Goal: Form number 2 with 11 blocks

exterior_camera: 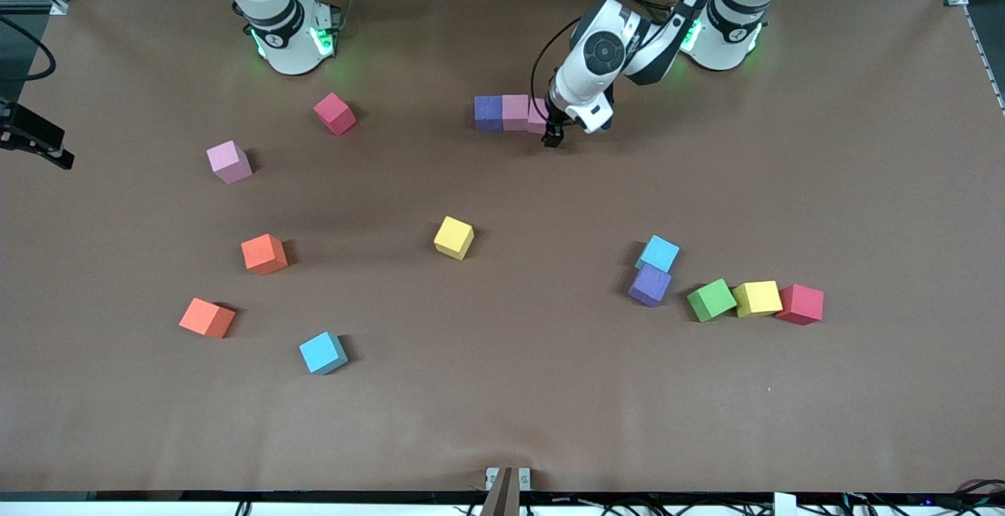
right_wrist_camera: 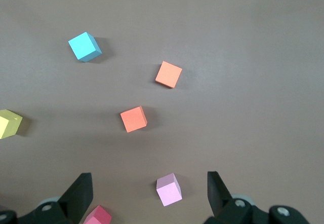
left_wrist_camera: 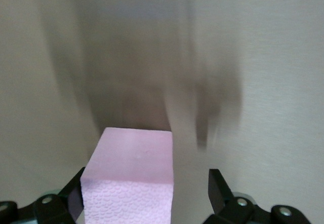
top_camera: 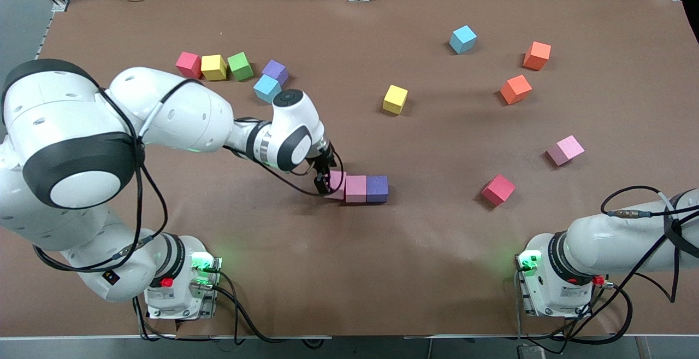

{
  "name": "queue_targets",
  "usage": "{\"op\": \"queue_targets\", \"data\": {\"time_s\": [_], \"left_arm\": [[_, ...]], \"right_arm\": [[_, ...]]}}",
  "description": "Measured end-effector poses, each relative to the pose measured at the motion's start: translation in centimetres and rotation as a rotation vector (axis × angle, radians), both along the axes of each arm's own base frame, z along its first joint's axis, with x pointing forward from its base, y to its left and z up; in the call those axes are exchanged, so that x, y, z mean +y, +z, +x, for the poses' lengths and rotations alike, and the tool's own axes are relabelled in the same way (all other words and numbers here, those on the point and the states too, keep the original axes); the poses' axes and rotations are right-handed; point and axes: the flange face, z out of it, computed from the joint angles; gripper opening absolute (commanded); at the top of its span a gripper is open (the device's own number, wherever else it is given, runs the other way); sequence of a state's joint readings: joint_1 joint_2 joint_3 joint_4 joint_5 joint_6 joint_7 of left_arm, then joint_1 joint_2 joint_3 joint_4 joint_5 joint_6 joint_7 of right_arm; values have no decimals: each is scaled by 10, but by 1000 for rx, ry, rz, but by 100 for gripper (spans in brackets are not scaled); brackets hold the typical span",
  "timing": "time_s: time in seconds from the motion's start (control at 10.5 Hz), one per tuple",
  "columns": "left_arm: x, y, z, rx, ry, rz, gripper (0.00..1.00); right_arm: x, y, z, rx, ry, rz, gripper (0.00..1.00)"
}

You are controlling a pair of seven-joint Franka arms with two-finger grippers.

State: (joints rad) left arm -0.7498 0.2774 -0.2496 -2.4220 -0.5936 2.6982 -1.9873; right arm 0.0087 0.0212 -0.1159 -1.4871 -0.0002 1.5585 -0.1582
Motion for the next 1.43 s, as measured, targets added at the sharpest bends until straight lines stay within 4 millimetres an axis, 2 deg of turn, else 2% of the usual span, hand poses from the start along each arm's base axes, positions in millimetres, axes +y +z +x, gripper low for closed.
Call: {"op": "queue_targets", "data": {"time_s": [0.19, 0.67, 0.95, 1.14, 1.33, 1.43], "left_arm": [[-4, 6, 7, -4, 2, -10, 100], [-11, 8, 1, 9, -46, 1, 100], [-21, 26, 5, 44, -92, 5, 100], [-19, 48, 26, 73, -103, 17, 100], [-9, 72, 65, 77, -89, 29, 100], [-2, 90, 92, 68, -95, 33, 100]], "right_arm": [[0, 0, 0, 0, 0, 0, 100], [-1, 0, 0, 0, -2, 0, 100], [-1, 0, 0, 0, -2, 0, 100], [-2, 0, 0, 0, -3, 0, 100], [-2, 0, 0, 0, -4, 0, 100], [-2, 0, 0, 0, -4, 0, 100]]}}
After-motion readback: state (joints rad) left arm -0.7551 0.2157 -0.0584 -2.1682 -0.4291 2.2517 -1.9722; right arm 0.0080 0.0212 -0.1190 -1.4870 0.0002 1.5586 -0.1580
